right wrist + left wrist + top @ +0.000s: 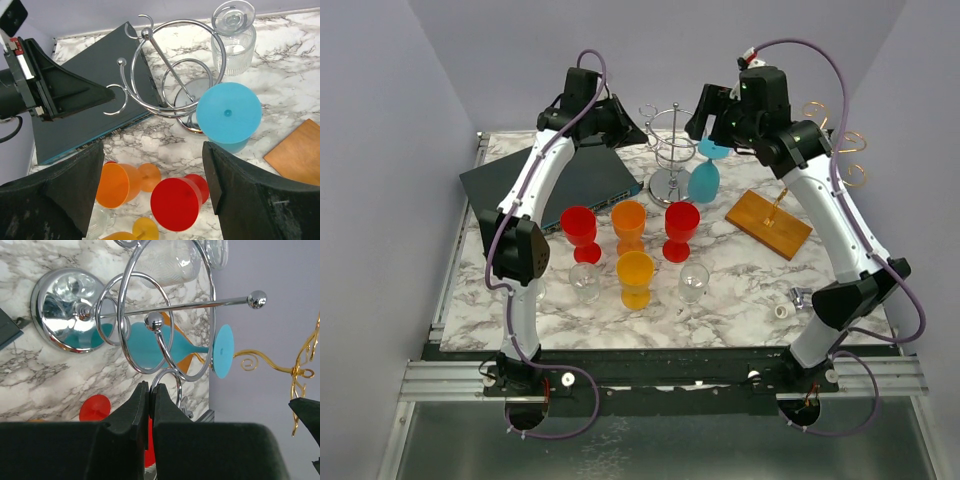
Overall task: Take the wine glass off the wine glass rack
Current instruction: Adjust the wine rack at the center of the board.
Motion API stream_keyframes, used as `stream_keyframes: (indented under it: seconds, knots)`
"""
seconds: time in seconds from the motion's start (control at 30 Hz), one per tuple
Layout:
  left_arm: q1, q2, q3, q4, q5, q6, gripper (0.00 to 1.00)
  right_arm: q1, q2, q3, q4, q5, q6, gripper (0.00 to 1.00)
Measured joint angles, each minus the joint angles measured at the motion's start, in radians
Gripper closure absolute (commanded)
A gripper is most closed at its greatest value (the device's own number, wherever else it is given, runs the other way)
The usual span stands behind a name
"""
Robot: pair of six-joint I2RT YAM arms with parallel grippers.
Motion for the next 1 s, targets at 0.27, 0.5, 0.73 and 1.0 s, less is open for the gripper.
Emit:
stream_keyframes:
  seconds: [0.27,0.5,0.73,1.0]
  knots:
    - [0.034,0.046,0.091,-0.064,0.001,0.077,1.0,0.014,0.083,0.084,-0.032,0.027,-0.024,0.15]
    - [0.037,0.093,0.19,-0.119,0.001,0.118,1.0,0.017,0.161,0.18,-0.071,0.071,-0.051,0.13]
    - [0.046,0.106,0.22,-0.154,0.001,0.141,1.0,0.018,0.262,0.315,-0.138,0.084,-0.087,0.18]
    - [0.056,0.118,0.246,-0.171,0.001,0.159,1.0,0.018,0.298,0.325,-0.2,0.084,-0.109,0.08]
